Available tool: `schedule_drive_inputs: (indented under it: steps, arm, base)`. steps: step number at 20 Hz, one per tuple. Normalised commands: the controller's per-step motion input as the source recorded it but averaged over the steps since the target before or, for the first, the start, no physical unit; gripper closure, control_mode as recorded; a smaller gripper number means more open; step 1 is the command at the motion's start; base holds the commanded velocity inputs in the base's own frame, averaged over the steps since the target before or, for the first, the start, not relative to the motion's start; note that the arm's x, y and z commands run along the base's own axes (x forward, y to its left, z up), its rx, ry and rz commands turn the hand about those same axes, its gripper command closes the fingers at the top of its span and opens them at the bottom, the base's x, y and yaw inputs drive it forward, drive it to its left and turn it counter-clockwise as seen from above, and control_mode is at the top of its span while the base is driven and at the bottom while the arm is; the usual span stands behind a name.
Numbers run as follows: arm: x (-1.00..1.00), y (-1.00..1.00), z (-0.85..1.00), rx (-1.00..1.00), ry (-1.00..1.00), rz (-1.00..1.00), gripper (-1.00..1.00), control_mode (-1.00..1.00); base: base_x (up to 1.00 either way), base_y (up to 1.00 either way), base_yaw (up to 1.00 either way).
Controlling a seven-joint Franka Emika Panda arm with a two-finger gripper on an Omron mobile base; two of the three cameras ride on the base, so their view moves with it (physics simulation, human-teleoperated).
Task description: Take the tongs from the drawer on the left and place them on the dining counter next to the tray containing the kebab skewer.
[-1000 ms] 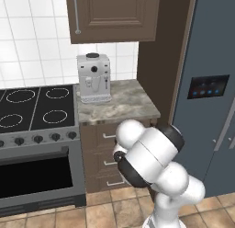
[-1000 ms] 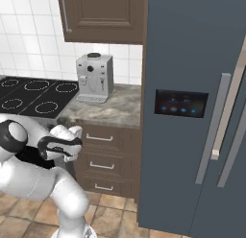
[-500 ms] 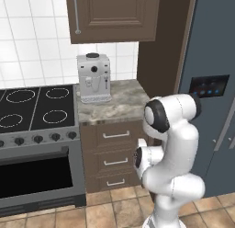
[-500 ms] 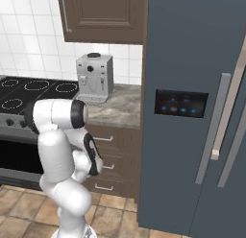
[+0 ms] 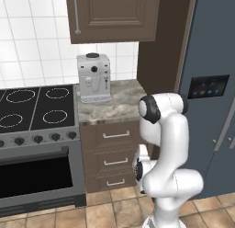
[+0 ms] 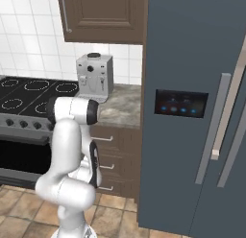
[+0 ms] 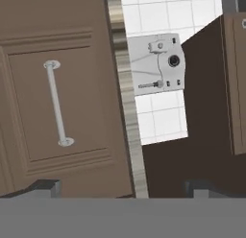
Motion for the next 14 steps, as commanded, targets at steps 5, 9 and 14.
schedule_drive_inputs:
  steps: [5, 9, 14]
  arm:
    - [-0.05, -0.04, 0.0, 0.01, -0.01, 0.0, -1.0, -1.0]
    - [0.0, -0.18, 0.76, 0.06, 0.15, 0.04, -1.0, -1.0]
    - [0.0, 0.0, 1.0, 0.02, 0.4, 0.02, -1.0, -1.0]
  base:
    - [0.0, 0.0, 0.0]
    - [0.0, 0.0, 0.0]
    - [0.0, 0.0, 0.0]
